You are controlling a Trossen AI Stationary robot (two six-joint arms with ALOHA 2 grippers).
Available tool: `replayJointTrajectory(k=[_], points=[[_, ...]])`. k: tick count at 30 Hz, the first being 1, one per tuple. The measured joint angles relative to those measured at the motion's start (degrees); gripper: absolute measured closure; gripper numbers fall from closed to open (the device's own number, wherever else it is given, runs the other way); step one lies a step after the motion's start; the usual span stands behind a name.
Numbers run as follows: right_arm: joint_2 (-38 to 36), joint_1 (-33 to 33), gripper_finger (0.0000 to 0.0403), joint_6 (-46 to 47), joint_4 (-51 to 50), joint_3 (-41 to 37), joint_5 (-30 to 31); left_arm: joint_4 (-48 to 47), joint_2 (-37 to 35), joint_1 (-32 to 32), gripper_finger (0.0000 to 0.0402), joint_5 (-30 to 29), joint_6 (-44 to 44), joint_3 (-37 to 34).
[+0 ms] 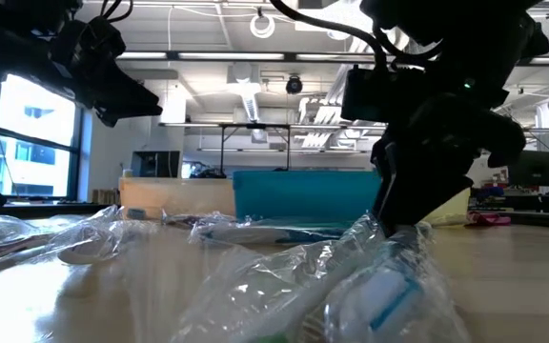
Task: Pick & Place Toothbrushes
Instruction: Put the blue toothbrush into the orange bin
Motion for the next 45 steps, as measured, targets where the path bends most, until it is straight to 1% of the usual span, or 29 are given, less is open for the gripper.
replayJointTrajectory(k=[5, 10, 14, 17, 19, 23, 26, 31, 36, 38, 41, 45], points=[[0.1, 0.0, 0.0295, 0.0, 0.1, 0.0, 0.2, -0.8, 0.0, 0.0, 0.0247, 0.0, 0.0, 0.0], [0.1, 0.0, 0.0347, 0.0, 0.0, 0.0, 0.0, -0.9, 0.0, 0.0, 0.0247, 0.0, 0.0, 0.0], [-0.6, -0.2, 0.0388, -0.5, -0.1, -0.1, -2.1, -0.9, 0.0, 0.0, 0.0247, 0.0, 0.0, 0.0], [-1.5, -0.1, 0.0390, -0.7, -0.6, -0.2, -3.7, -0.9, 0.0, 0.0, 0.0247, 0.0, 0.0, 0.0], [-2.6, -0.1, 0.0393, -1.7, -1.5, -0.4, -5.8, -0.9, 0.0, 0.0, 0.0247, 0.0, 0.0, 0.0], [-6.5, -0.3, 0.0395, -3.3, -1.3, -0.4, -8.9, -0.3, 0.0, 0.0, 0.0247, 0.0, 0.0, 0.0], [-10.1, -0.9, 0.0395, -4.1, -1.8, -0.3, -8.6, 0.7, 0.0, 0.0, 0.0247, 0.0, 0.0, 0.0], [-17.1, -3.0, 0.0397, -8.5, -2.5, -0.3, -6.5, 4.3, 0.0, 0.0, 0.0247, 0.0, 0.3, 0.0], [-23.3, -7.4, 0.0397, -15.4, -2.5, -0.3, -5.4, 8.7, 0.0, 0.0, 0.0248, -0.6, 0.1, 0.0], [-24.7, -9.7, 0.0397, -18.5, -2.4, -0.3, -5.4, 9.4, 0.0, 0.1, 0.0248, -0.7, -0.4, 0.0], [-25.7, -13.6, 0.0397, -22.7, -2.1, -0.3, -7.3, 9.4, 0.0, 0.4, 0.0248, -0.6, -1.5, 0.0], [-25.0, -19.3, 0.0397, -27.7, 0.2, -0.3, -12.1, 9.1, 0.0, 3.8, 0.0248, 1.2, -3.7, 0.0]])
